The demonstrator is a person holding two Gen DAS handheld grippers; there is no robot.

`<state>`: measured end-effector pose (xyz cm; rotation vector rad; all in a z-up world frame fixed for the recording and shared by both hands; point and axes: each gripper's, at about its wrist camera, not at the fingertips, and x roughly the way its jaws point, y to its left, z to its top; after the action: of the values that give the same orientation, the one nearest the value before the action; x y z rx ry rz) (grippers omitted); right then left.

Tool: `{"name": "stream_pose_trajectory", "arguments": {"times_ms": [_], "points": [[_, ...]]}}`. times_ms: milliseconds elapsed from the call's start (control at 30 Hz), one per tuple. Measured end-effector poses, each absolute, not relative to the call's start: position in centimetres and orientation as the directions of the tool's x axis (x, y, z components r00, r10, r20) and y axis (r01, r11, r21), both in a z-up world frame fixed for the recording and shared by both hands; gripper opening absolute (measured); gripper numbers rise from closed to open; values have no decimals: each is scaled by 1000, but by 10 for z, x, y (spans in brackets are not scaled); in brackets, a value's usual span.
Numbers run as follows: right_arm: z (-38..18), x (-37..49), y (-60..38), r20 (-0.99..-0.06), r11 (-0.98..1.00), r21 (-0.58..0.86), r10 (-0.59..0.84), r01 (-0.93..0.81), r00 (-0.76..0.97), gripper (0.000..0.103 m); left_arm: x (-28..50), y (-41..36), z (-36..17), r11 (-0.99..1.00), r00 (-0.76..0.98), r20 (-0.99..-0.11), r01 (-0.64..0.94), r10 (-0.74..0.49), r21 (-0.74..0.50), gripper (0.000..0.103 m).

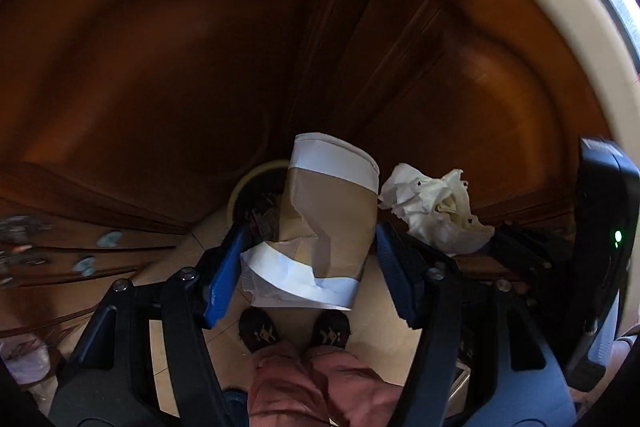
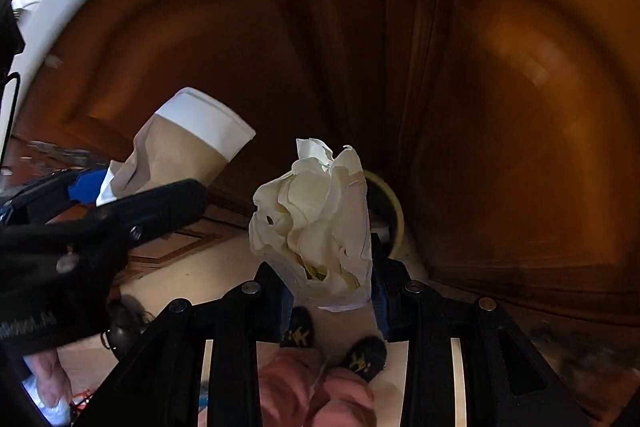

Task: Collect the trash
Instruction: 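Carry tissue and paper cup down over the floor bin and open both tools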

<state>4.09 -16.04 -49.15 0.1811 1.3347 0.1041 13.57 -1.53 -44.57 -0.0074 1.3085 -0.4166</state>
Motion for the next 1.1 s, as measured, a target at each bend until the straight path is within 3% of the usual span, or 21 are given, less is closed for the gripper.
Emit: {"name": "stream_pose_trajectory", "arguments": {"times_ms": [300, 500, 567, 867, 1100], "points": [[-631, 54, -174, -970, 971, 207, 188, 122, 153, 34, 162, -22, -570, 926, 121, -951, 291, -285, -241, 62], [-693, 70, -170, -973, 972, 215, 205, 97, 109, 40, 177, -15, -617, 933, 85, -961, 275, -265, -233, 64], [-705, 83, -175, -973, 971, 219, 210, 99, 96, 44, 179, -12, -624, 936, 75, -966, 273, -249, -220, 78], [-713, 89, -173, -977, 973, 204, 197, 104, 80, 49, 175, -8, -621, 943, 82, -973, 274, -217, -187, 83], [-678, 91, -175, -977, 970, 206, 195, 131, 90, 49, 167, -4, -590, 950, 97, -976, 263, -197, -166, 83]]}}
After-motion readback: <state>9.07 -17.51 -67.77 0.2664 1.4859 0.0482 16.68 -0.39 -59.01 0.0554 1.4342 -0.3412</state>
